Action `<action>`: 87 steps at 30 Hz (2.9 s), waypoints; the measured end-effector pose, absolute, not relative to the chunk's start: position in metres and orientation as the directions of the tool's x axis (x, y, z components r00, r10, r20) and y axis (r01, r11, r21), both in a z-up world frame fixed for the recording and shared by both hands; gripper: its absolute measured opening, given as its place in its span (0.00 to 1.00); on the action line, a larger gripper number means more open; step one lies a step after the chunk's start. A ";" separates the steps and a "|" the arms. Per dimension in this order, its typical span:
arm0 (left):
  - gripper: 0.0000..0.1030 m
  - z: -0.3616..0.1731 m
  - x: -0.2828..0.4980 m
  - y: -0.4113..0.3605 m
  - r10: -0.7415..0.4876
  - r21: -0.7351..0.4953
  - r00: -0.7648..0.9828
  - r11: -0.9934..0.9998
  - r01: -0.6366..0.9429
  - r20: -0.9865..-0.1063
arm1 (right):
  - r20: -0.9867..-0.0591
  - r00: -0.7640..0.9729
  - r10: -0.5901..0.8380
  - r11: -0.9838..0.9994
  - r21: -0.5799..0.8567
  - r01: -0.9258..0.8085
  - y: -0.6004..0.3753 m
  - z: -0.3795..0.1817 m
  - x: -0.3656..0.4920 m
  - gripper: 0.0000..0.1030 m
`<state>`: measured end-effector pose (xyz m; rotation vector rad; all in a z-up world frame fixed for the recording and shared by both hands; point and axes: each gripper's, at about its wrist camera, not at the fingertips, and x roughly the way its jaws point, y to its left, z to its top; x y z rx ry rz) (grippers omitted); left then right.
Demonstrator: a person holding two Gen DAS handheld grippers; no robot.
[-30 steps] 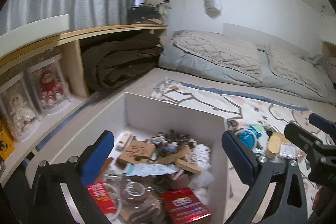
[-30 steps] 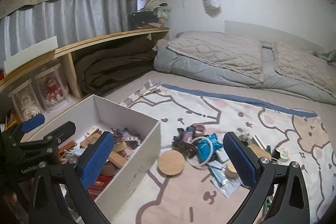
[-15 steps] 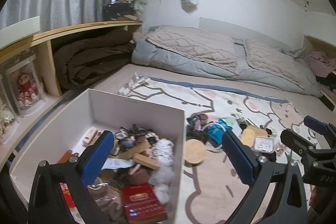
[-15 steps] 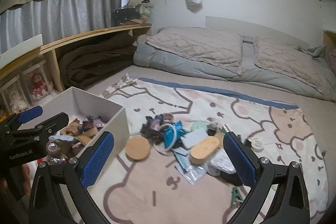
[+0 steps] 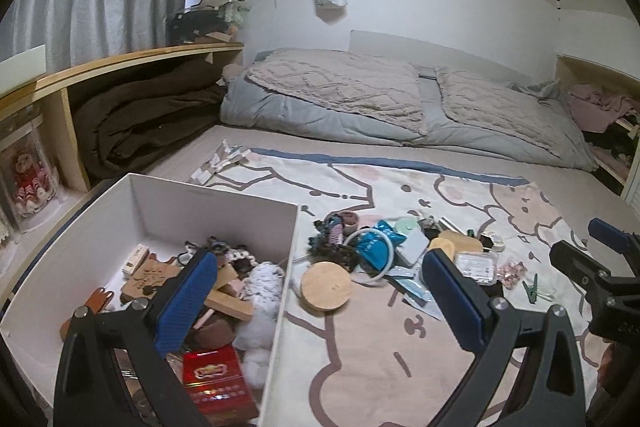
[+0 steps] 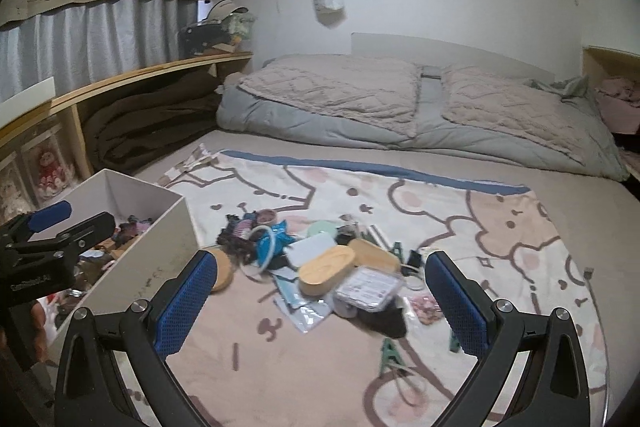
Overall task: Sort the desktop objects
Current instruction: 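Withdraw both grippers from the box back toward the remaining clutter, then reach the right gripper to a green clothespin on the blanket and grasp it, then lift the green clothespin off the blanket with the right gripper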
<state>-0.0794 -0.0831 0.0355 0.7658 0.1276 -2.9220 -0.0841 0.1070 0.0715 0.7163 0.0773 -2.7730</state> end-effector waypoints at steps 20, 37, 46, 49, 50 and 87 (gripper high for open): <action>1.00 0.033 -0.078 -0.052 -0.013 -0.088 -0.901 -0.995 0.057 -0.434 | -0.449 -0.873 -0.189 -0.982 0.067 0.177 0.164 0.064 -0.079 1.00; 1.00 0.005 -0.089 -0.008 0.083 -0.069 -0.871 -0.996 -0.056 -0.484 | -0.576 -0.813 -0.080 -0.994 0.103 0.025 0.216 0.013 -0.120 1.00; 1.00 -0.004 -0.086 0.013 0.125 -0.051 -0.854 -0.992 -0.115 -0.505 | -0.666 -0.744 -0.055 -0.996 0.092 -0.009 0.235 -0.029 -0.152 0.74; 1.00 -0.008 -0.086 0.017 0.136 -0.055 -0.844 -0.991 -0.125 -0.518 | -0.691 -0.720 -0.058 -0.996 0.092 -0.009 0.236 -0.038 -0.164 0.53; 1.00 -0.008 -0.087 0.017 0.136 -0.054 -0.843 -0.991 -0.126 -0.521 | -0.697 -0.714 -0.060 -0.996 0.093 -0.008 0.236 -0.041 -0.167 0.49; 1.00 -0.017 -0.090 0.003 0.088 -0.049 -0.819 -0.996 -0.073 -0.567 | -0.753 -0.452 -0.479 -0.873 0.355 0.333 0.141 -0.084 -0.141 0.13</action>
